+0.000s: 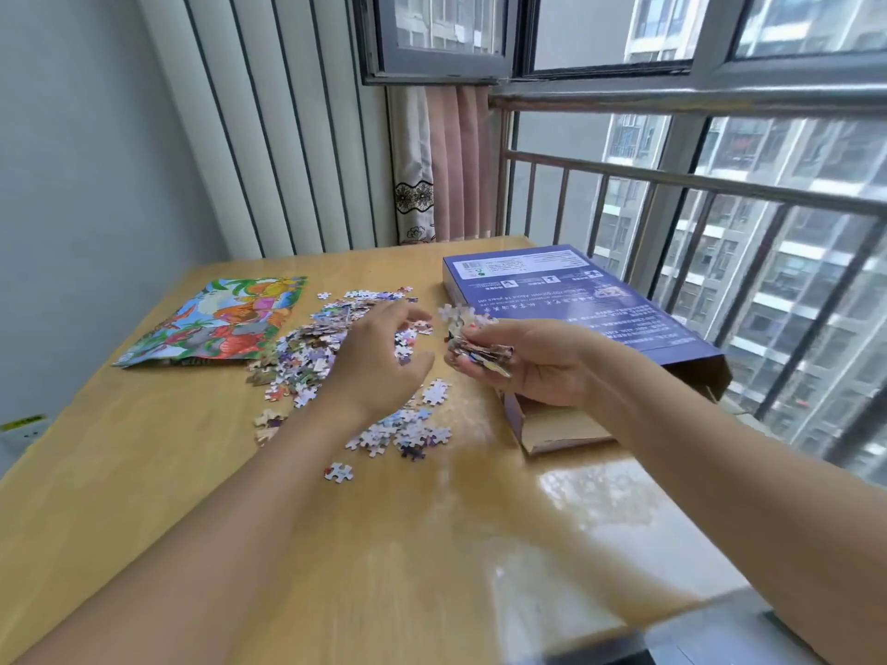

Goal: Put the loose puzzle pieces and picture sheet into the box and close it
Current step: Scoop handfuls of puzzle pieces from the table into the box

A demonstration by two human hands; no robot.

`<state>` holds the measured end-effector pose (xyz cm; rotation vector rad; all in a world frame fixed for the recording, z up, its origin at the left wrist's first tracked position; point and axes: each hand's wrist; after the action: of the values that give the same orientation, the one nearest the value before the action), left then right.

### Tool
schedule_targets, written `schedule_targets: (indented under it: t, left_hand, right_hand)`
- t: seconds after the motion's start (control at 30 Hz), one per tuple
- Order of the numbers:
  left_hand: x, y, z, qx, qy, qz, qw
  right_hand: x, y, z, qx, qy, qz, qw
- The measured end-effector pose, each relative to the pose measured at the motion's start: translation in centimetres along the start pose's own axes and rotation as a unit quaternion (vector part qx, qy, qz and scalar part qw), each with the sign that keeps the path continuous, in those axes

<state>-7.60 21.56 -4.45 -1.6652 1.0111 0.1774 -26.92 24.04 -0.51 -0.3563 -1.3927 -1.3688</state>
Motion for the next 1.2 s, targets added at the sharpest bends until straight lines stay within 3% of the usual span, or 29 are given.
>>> schedule_targets:
  t: [0.1, 0.23, 0.37, 0.67, 0.9, 1.1, 1.2]
  left_hand:
    - [-2.9, 3.3, -1.6, 0.104, -0.016, -0.003, 0.994]
    - [-5.6, 7.9, -2.5, 0.166, -0.036, -0.142, 0.975]
    - [-7.6, 9.2, -2.9, 0.091, -0.057, -0.213, 0.971]
    - [-9.2, 4.0, -7.1, 0.009, -0.075, -0.167, 0.983]
    - [-10.3, 3.0, -7.1, 0.027, -0.079, -0.166, 0.983]
    - [-11.2, 1.9, -7.6, 0.028, -0.085, -0.148, 0.985]
    - [-11.6, 1.5, -7.7, 0.020, -0.087, -0.129, 0.988]
  right_hand:
    - [1.4, -2.6, 2.8, -0.027, -0.016, 0.018, 0.999]
    - [2.2, -5.3, 5.5, -0.068, -0.033, 0.022, 0.997]
    - [2.2, -6.8, 7.3, -0.083, -0.030, 0.024, 0.996]
    - [4.6, -6.5, 8.6, -0.105, 0.011, 0.076, 0.991]
    - [7.4, -5.2, 8.0, -0.149, 0.012, 0.037, 0.988]
    - [8.0, -5.5, 6.4, -0.184, -0.090, 0.029, 0.978]
    - [8.1, -6.1, 6.7, -0.156, -0.102, 0.007, 0.982]
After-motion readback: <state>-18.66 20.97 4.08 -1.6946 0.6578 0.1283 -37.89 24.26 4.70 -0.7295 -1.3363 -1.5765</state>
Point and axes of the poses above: each hand's wrist, its own z-axis away from the middle knuckle, its own y-axis out of the palm, x = y × z, and after that the axes turned 11 degrees about x, right-handed
